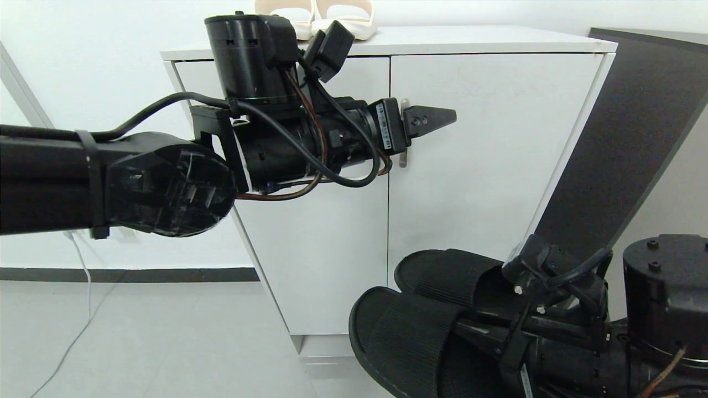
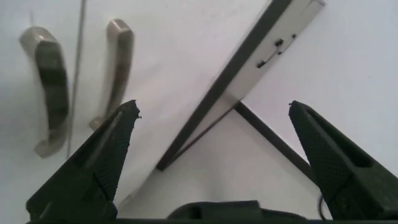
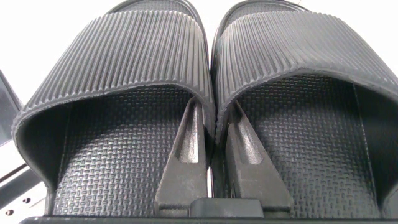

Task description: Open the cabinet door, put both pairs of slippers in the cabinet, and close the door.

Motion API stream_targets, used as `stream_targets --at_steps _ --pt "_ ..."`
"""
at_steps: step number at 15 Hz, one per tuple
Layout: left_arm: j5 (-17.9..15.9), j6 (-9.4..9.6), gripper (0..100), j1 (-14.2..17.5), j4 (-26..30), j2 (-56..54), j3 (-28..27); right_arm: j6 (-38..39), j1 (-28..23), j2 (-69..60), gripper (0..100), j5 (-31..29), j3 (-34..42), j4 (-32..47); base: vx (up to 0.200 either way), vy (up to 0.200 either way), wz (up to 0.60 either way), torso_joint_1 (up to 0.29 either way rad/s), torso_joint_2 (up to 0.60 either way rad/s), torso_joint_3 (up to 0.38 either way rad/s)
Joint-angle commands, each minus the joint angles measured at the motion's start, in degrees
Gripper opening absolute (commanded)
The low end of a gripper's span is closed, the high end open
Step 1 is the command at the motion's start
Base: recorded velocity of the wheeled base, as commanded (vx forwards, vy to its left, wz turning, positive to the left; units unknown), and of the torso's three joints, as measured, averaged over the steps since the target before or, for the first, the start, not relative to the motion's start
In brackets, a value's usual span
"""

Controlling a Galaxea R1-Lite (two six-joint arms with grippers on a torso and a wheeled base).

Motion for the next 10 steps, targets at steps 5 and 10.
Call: stream_targets --at_steps 5,10 --pt "2.65 1.05 100 1.44 0.52 3.76 -2.97 -0.02 0.02 0.15 0 0.07 0.02 -0.06 0.000 0.000 0.00 0.000 0.00 0.000" --pt "2.65 1.14 100 2.49 0.69 8.41 -7.98 -0.19 0.02 0.15 0 0.07 0.11 -0.06 0.000 0.000 0.00 0.000 0.00 0.000"
